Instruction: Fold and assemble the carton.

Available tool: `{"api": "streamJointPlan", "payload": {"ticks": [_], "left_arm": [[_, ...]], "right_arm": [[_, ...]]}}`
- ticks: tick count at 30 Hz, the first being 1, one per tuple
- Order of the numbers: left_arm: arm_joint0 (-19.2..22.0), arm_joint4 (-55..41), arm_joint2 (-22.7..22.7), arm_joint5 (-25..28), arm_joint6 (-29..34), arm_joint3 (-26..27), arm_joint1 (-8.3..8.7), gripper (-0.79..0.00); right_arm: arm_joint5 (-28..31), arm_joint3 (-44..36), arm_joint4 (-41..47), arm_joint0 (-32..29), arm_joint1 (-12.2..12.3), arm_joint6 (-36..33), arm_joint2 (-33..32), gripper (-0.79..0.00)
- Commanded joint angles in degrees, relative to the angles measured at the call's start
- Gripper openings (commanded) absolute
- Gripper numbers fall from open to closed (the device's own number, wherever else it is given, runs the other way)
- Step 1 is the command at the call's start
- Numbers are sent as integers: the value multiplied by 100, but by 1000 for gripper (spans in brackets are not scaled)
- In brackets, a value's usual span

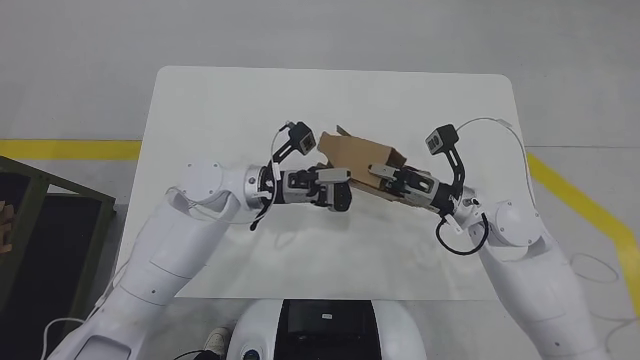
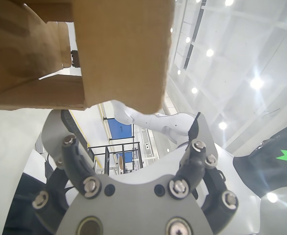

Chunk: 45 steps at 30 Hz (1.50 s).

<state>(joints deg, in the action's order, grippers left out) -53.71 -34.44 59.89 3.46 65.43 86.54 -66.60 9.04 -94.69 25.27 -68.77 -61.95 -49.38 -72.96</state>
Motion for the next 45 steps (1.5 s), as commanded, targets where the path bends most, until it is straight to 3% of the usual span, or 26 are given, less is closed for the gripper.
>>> {"api": "streamJointPlan", "payload": {"ticks": [1,26,37,45], "left_arm": [[-5,2,17,-9,-4,9,3,0],[-139,-39,174,-45,-83,134,30,0],[-510,146,745,30,-223,144,166,0],[-707,163,889,459,-203,218,195,0]], "right_arm": [[-8,1,-2,-2,1,-10,-4,-785],[-59,157,33,19,2,26,-117,-785],[-384,697,485,187,74,-841,-436,-785],[-489,690,712,155,121,-1379,-563,-785]]}}
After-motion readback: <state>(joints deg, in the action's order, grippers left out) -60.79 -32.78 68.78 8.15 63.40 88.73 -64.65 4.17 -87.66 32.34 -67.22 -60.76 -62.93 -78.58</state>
